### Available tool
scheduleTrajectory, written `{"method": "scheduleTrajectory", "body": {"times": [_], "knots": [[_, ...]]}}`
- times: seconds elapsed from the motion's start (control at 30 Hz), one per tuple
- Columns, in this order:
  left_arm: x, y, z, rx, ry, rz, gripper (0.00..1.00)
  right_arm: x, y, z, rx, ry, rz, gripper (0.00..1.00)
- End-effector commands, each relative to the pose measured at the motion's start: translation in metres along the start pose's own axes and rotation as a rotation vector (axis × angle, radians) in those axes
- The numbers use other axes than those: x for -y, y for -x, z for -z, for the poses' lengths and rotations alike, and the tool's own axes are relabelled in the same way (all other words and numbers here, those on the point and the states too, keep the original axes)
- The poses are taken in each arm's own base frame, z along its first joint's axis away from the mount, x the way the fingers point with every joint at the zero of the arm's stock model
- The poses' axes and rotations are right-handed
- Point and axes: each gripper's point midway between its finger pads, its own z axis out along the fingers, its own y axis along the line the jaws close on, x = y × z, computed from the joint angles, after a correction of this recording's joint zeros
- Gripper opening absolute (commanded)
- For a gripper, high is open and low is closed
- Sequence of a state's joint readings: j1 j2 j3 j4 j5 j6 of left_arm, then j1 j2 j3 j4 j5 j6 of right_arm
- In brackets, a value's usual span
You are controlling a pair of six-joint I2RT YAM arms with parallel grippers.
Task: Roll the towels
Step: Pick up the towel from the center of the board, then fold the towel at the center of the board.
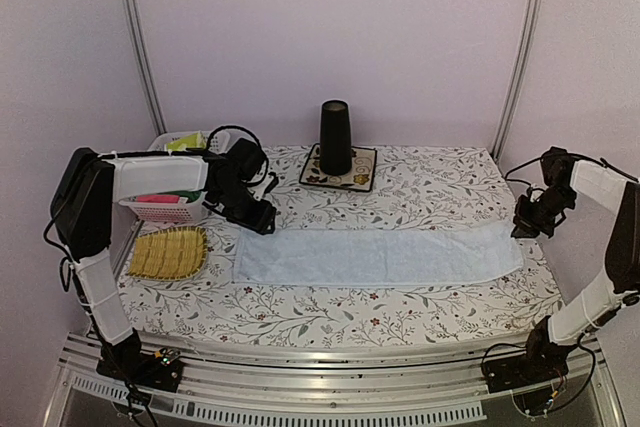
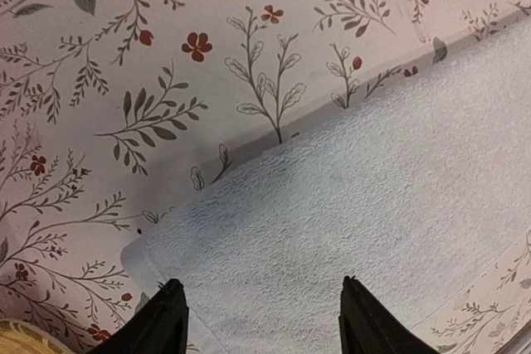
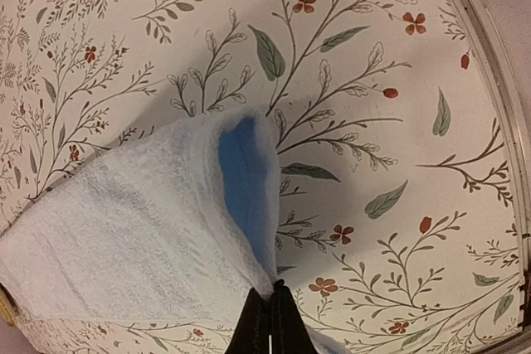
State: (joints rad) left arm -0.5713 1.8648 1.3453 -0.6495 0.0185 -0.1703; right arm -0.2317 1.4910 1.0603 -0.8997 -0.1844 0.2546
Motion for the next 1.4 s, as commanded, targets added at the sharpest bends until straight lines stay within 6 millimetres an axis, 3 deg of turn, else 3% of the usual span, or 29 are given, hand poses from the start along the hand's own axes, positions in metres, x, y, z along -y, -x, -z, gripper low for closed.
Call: {"method": "scheduleTrajectory", "body": {"times": [0.0,0.23,0.5,0.8,1.0,1.2,1.37], "knots": [[0.002,-0.004,-0.008,-0.019,0.018,0.009,0.63,-0.040,-0.018,0.014,-0.014,0.078,0.068,0.02],[0.000,-0.005,-0.012,-0.022,0.047,0.013,0.63,-0.099,-0.029,0.038,0.003,0.174,0.152,0.02],[-0.015,0.001,0.000,-0.002,0.097,0.034,0.64,-0.203,-0.062,0.046,-0.046,0.291,0.294,0.02],[-0.061,0.026,0.061,0.121,0.161,0.130,0.67,-0.322,-0.107,0.040,-0.096,0.387,0.446,0.02],[-0.084,0.027,0.095,0.178,0.211,0.172,0.69,-0.390,-0.137,0.034,-0.127,0.451,0.522,0.02],[-0.094,0.011,0.108,0.184,0.236,0.183,0.70,-0.436,-0.167,0.014,-0.175,0.484,0.576,0.02],[-0.098,0.000,0.116,0.192,0.244,0.184,0.70,-0.454,-0.183,0.006,-0.195,0.503,0.592,0.02]]}}
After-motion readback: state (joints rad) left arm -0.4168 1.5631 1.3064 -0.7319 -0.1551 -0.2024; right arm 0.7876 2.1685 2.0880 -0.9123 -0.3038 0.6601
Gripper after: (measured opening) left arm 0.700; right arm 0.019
